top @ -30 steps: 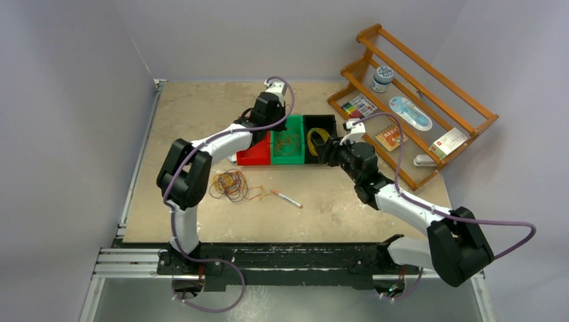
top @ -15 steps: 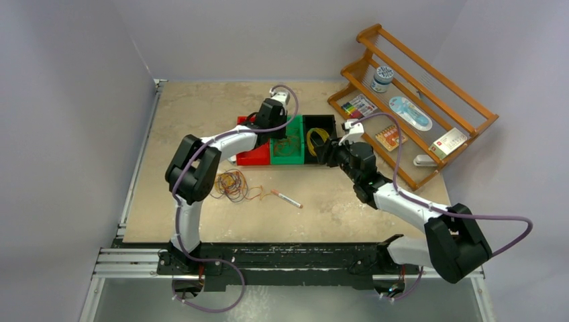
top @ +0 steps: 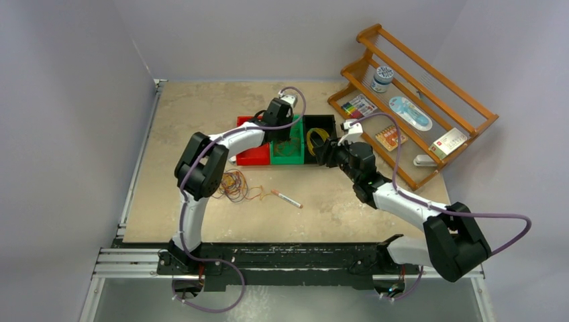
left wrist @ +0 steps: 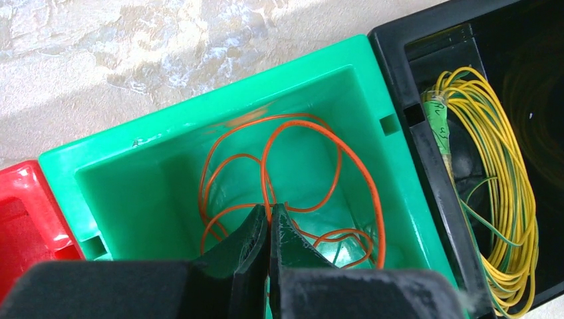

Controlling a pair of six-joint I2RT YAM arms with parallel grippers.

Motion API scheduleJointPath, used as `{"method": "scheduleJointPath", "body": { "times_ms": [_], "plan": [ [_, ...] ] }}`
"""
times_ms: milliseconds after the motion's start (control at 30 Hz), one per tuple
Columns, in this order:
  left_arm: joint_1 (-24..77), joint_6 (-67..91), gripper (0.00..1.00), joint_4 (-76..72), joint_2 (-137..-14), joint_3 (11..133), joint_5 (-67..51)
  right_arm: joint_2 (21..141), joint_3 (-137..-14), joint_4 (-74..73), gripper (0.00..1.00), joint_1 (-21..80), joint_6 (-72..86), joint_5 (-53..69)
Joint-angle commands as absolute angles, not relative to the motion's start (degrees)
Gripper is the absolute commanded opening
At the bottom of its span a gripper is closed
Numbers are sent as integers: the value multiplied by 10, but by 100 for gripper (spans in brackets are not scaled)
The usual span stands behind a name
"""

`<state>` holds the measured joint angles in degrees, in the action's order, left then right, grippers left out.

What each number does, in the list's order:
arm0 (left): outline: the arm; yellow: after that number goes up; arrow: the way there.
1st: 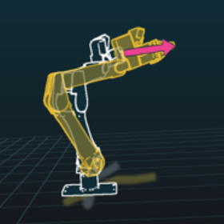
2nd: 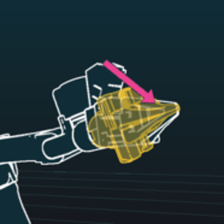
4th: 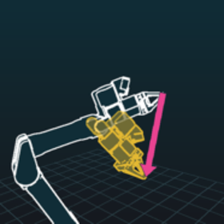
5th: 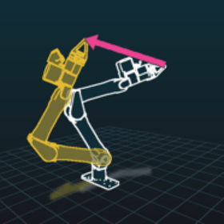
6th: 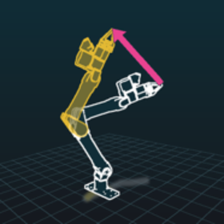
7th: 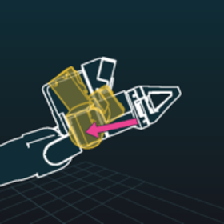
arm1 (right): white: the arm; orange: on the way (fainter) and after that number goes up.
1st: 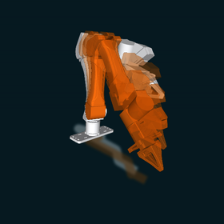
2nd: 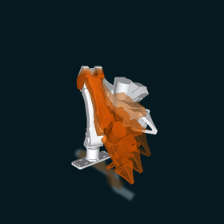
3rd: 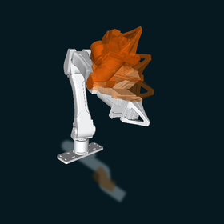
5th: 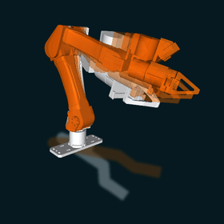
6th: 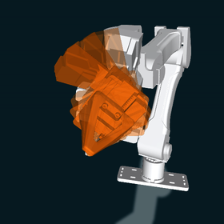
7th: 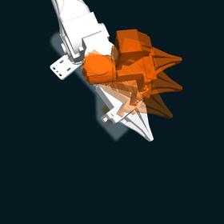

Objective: Untangle the cables

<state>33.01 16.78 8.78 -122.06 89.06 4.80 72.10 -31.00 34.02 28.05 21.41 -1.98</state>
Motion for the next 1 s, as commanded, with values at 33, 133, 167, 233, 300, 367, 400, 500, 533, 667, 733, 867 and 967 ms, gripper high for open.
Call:
{"method": "scheduleJointPath", "body": {
  "times_ms": [33, 133, 167, 233, 300, 367, 400, 500, 533, 667, 733, 867, 967],
  "plan": [
    [331, 151, 0, 122, -1238, 928, 68, 728, -330, 374, 56, 279, 215, -16],
    [333, 151, 7, 126, -1233, 931, 76, 728, -330, 375, 56, 279, 215, -19],
    [333, 152, 9, 126, -1228, 930, 79, 728, -330, 376, 56, 278, 214, -19],
    [333, 152, 14, 126, -1217, 930, 86, 728, -328, 376, 56, 279, 215, -20],
    [333, 153, 16, 126, -1205, 929, 91, 728, -328, 377, 56, 279, 215, -21],
    [333, 154, 19, 126, -1190, 927, 97, 728, -328, 377, 56, 278, 216, -21],
    [333, 155, 31, 125, -1181, 925, 101, 728, -328, 377, 56, 279, 216, -21],
    [333, 158, 40, 123, -1156, 920, 107, 728, -329, 377, 56, 278, 216, -21],
    [333, 159, 40, 121, -1147, 918, 108, 728, -330, 377, 56, 278, 216, -21],
    [333, 165, 42, 113, -1108, 908, 109, 724, -331, 375, 56, 279, 215, -19],
    [333, 166, 43, 112, -1095, 907, 109, 723, -334, 373, 56, 279, 214, -18],
    [333, 169, 43, 111, -1069, 899, 109, 720, -338, 368, 56, 279, 208, -15],
    [333, 171, 43, 108, -1046, 886, 112, 722, -343, 364, 56, 278, 200, -1]
  ]
}}
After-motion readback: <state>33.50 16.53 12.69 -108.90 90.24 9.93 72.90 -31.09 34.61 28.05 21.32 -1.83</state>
